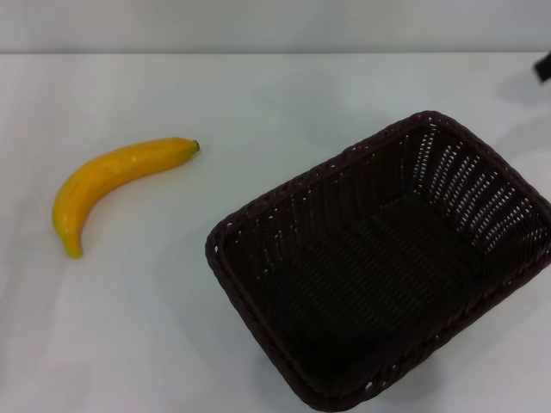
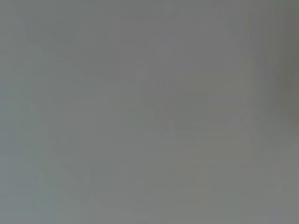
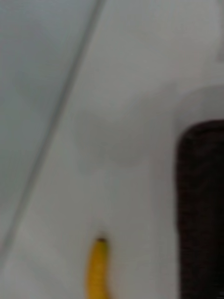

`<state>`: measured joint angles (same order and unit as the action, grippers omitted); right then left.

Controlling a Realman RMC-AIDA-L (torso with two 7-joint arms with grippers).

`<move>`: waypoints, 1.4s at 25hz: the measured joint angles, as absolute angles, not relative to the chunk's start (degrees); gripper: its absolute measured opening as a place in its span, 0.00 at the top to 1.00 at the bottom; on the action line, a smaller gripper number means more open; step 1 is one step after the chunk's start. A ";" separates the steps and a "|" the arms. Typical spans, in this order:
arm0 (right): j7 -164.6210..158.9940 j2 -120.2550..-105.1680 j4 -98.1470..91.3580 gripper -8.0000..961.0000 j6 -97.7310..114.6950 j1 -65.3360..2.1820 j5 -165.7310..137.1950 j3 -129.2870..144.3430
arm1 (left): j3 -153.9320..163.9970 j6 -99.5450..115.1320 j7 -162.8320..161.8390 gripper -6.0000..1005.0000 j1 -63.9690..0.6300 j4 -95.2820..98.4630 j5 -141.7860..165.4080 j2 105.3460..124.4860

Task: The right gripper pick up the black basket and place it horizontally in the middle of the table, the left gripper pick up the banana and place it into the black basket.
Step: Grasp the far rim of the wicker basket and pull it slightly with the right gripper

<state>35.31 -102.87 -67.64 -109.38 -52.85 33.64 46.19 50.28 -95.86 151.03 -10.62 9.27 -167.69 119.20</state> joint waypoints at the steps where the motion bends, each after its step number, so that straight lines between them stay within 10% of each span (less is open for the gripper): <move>1: 34.69 -102.85 -66.43 0.15 -109.50 -53.35 33.24 47.88 | 50.27 -95.80 151.02 0.11 -10.60 9.26 -167.69 119.20; 15: 32.25 -111.45 -61.68 0.18 -107.57 -57.96 20.36 51.48 | 50.27 -93.96 150.98 0.11 -11.11 9.30 -167.68 119.03; 35: 29.26 -115.01 -50.68 0.22 -98.27 -62.01 15.49 58.52 | 50.27 -92.33 151.40 0.11 -11.25 9.45 -167.70 118.91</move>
<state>29.26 -115.01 -50.68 -98.27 -62.01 15.49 58.52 50.27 -92.32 151.40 -11.25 9.45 -167.70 118.91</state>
